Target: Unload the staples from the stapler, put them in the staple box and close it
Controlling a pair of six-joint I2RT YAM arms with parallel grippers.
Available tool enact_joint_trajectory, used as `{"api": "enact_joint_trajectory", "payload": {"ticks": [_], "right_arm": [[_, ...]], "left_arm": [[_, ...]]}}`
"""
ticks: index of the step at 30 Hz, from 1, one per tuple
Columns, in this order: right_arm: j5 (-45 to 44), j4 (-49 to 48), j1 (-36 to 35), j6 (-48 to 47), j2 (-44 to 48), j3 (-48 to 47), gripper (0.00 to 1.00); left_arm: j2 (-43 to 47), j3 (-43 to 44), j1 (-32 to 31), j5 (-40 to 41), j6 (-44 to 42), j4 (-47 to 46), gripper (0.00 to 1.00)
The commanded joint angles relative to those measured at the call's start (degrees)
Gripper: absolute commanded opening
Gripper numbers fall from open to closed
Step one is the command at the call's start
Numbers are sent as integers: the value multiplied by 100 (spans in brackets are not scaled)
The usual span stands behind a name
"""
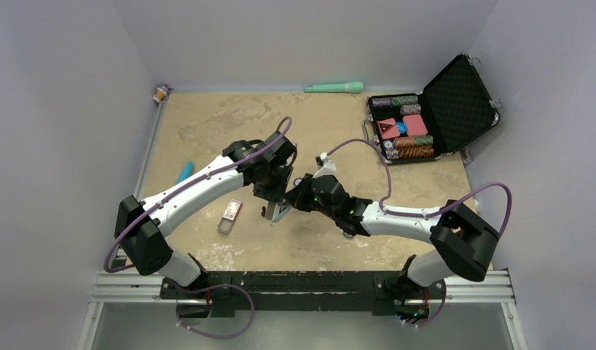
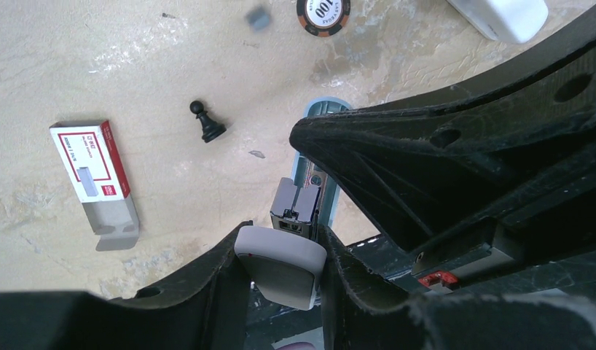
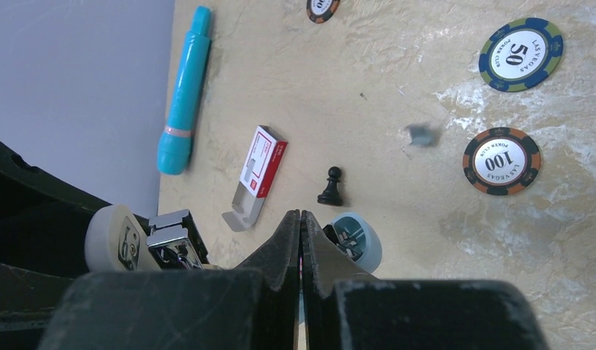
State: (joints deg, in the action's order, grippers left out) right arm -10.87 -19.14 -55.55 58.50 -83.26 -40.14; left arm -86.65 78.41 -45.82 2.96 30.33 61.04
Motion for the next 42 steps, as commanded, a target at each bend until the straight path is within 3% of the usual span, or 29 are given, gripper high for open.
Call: {"api": "enact_joint_trajectory", "payload": {"ticks": [1, 23, 33, 40, 42], "right_arm": [[70, -176, -31, -56, -48, 41, 0], [75, -277, -671, 587, -250, 524, 0], [-111, -238, -1317, 1191, 79, 1002, 0], [-321, -308, -1786, 1274, 844, 1171, 0], [-380, -310, -1917, 1167, 1204, 1216, 14]], "left_arm": [[-48, 385, -19, -28, -71, -77, 0], [-181, 1302, 47, 530, -176, 436, 0], [134, 2370, 547, 812, -392, 1078, 0], [847, 1926, 577, 457, -281, 873, 0], [1184, 1618, 576, 252, -214, 704, 0]]}}
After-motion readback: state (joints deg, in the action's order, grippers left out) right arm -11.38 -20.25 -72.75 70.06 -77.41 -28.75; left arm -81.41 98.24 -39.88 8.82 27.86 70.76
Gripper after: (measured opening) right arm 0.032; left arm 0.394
